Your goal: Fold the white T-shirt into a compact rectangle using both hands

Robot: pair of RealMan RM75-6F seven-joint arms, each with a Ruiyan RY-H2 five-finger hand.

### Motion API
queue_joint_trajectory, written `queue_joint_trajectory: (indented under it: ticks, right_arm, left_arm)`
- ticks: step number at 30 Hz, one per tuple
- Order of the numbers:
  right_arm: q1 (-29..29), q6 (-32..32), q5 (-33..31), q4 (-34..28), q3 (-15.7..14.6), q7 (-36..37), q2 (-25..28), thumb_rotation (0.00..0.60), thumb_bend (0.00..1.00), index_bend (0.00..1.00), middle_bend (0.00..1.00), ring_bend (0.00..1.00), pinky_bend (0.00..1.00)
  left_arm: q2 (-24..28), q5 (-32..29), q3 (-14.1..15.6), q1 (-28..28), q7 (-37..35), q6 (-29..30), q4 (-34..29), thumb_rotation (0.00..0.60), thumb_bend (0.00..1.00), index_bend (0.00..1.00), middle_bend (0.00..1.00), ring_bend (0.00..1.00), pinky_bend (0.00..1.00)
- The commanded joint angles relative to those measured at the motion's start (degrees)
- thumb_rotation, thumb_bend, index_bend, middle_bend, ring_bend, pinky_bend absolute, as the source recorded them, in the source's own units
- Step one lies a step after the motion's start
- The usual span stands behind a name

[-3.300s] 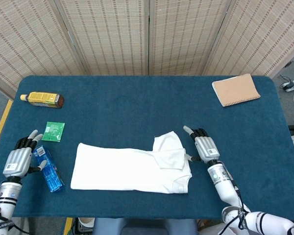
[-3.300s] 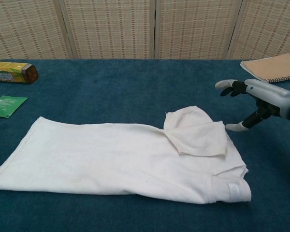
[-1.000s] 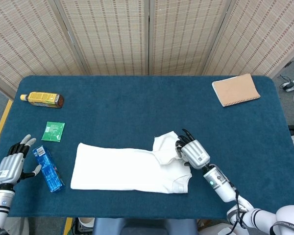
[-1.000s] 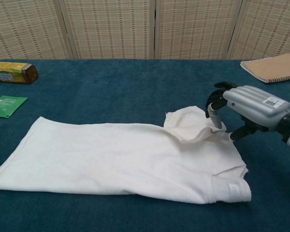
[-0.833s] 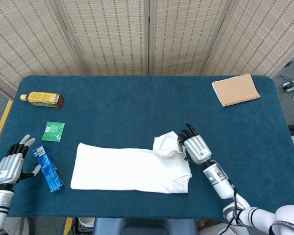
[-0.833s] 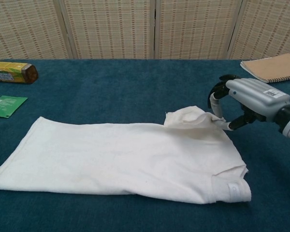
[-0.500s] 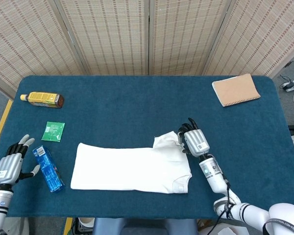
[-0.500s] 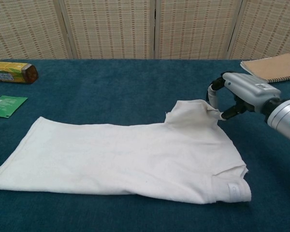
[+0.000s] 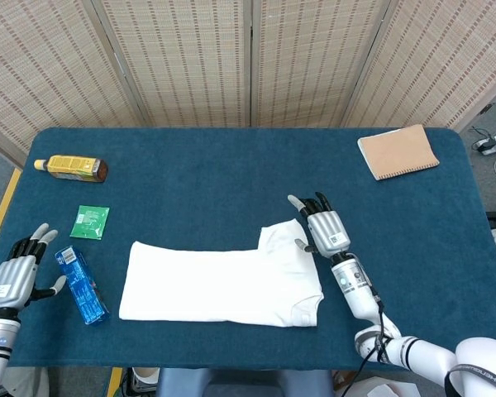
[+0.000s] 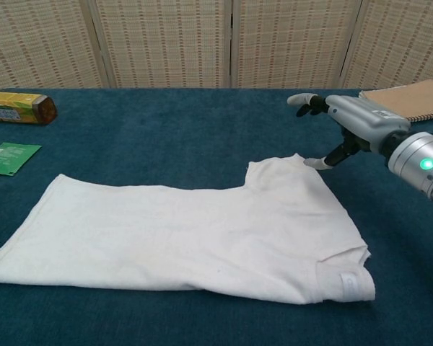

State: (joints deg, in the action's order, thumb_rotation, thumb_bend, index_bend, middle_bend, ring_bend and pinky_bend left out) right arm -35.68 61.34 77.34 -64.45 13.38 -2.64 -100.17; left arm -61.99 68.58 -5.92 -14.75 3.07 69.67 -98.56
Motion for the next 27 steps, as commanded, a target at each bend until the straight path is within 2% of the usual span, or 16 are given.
queue_joint_trajectory:
  ticks: [1,6,12,16,23,27]
  right_arm:
    - [0.1,1.6,0.0,-4.1,1.3,-0.4,2.8,0.600,0.19,0.09,0.18,0.14,0.00]
    - [1.5,4.2,-0.1,-13.1,2.3,-1.7,8.5,0.600,0.19,0.10,0.19,0.14,0.00]
    - [4.0,5.3,-0.1,-24.4,1.3,-4.1,16.8,0.600,0.19,0.20,0.21,0.14,0.00]
    - [6.1,6.4,0.6,-30.2,-0.2,-4.9,21.8,0.600,0.20,0.24,0.23,0.14,0.00]
    - [8.9,8.6,2.6,-35.5,-2.7,-5.0,26.7,0.600,0.20,0.26,0.25,0.14,0.00]
    - [10.0,9.5,3.5,-37.1,-3.8,-4.9,28.2,0.600,0.20,0.27,0.26,0.14,0.00]
  left_arm:
    - [0.3,0.2,0.1,-0.2,0.2,-0.3,0.0,0.600,0.32,0.00,0.00,0.00,0.00]
    - [0.8,3.0,0.4,-0.7,-0.1,-0.3,0.7,0.600,0.32,0.02,0.00,0.00,0.00]
    - [1.0,10.5,1.9,-1.9,-1.8,-0.4,3.9,0.600,0.32,0.25,0.00,0.00,0.00]
    - [0.8,14.4,2.8,-3.7,-2.5,-1.8,6.0,0.600,0.32,0.31,0.00,0.00,0.00]
    - [-1.2,20.7,4.0,-8.3,-4.0,-5.7,11.0,0.600,0.32,0.34,0.00,0.00,0.00]
    - [-3.8,24.9,4.7,-10.9,-5.6,-6.2,15.4,0.600,0.32,0.38,0.04,0.00,0.00]
